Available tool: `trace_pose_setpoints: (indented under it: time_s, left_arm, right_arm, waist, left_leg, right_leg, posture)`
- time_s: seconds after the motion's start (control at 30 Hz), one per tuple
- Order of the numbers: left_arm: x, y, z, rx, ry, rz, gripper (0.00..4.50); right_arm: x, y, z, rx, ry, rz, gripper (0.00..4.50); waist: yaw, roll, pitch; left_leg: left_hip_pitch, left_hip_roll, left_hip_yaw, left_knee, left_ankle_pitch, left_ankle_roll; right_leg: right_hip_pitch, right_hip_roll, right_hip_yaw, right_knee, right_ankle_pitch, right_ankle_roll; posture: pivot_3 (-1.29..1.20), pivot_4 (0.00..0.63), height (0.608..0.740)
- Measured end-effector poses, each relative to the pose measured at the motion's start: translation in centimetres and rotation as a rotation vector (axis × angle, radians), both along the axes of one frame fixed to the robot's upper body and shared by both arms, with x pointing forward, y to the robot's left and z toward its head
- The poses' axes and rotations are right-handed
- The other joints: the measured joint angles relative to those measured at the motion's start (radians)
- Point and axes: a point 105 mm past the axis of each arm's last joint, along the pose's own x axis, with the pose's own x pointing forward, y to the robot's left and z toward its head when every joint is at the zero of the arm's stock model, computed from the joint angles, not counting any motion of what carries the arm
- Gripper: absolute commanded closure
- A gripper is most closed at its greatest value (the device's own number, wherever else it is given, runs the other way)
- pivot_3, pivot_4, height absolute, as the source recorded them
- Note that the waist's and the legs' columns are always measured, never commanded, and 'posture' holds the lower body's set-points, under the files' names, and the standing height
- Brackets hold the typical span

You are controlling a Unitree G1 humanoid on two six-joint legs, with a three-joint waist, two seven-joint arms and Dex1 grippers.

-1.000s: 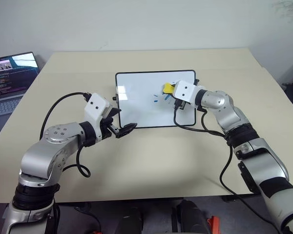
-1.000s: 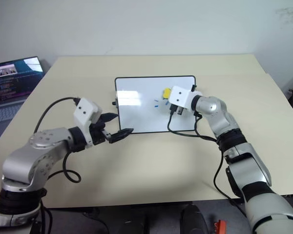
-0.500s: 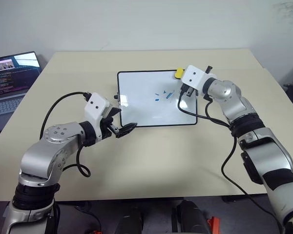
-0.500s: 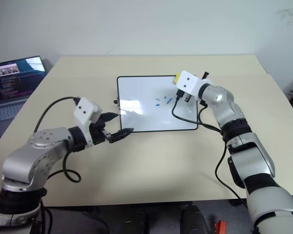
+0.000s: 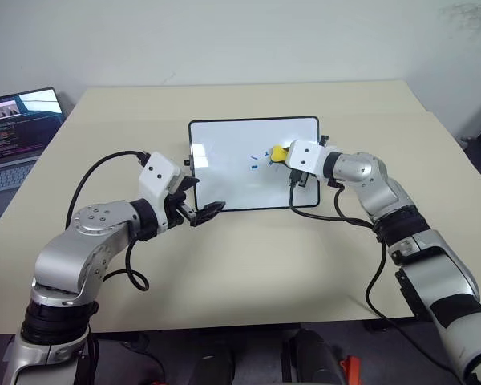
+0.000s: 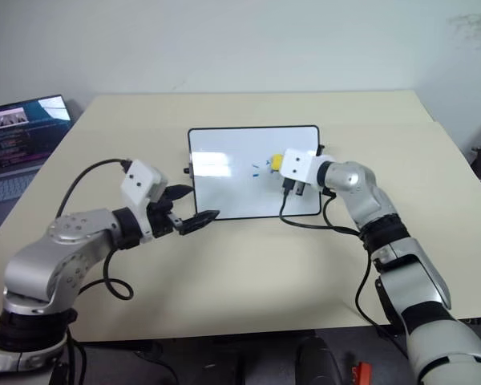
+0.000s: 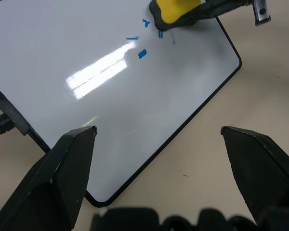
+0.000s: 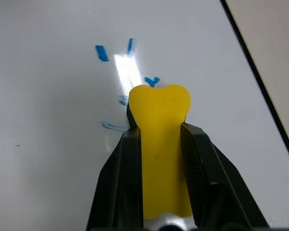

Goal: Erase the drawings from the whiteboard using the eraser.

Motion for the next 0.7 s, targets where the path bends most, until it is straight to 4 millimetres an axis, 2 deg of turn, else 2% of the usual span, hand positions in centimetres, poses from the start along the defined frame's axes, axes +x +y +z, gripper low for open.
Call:
trace_pose_setpoints:
  time_s: [0.27,0.4,0.53,0.7]
  left_arm:
    - [0.0,0.0,0.0,0.0,0.0,0.001,0.0]
    - [0.0,0.0,0.0,0.0,-0.001,0.001,0.0]
    - [0.0,0.0,0.0,0.0,-0.002,0.001,0.0]
    - [0.0,0.0,0.0,0.0,-0.003,0.0,0.0]
  right_arm:
    - [0.3,0.1,0.1,-0.002,-0.022,-0.023,3.82]
    - [2.1,-1.0,2.2,0.033,-0.106,-0.135,3.82]
    - [2.9,-1.8,3.7,0.07,-0.151,-0.193,3.82]
    - [2.1,-1.3,3.0,0.053,-0.123,-0.141,3.83]
  waist:
    - [0.0,0.0,0.0]
    - [0.004,0.0,0.0]
    - [0.004,0.0,0.0]
    - [0.002,0.0,0.0]
  left_leg:
    - [0.0,0.0,0.001,0.0,0.0,0.0]
    - [0.001,0.0,0.0,0.0,0.001,0.0]
    - [0.0,0.0,0.0,0.0,0.001,0.0]
    - [0.0,0.001,0.0,-0.002,0.001,-0.001]
  right_leg:
    - [0.0,0.0,0.001,0.0,0.0,-0.001]
    - [0.0,0.001,0.0,0.001,0.001,-0.002]
    - [0.0,0.001,0.0,0.0,0.002,-0.002]
    - [0.0,0.001,0.0,-0.001,0.001,-0.002]
  posture:
    - [0.0,0.15,0.74]
    - [0.0,0.15,0.74]
    - [0.0,0.15,0.74]
    - [0.0,0.15,0.74]
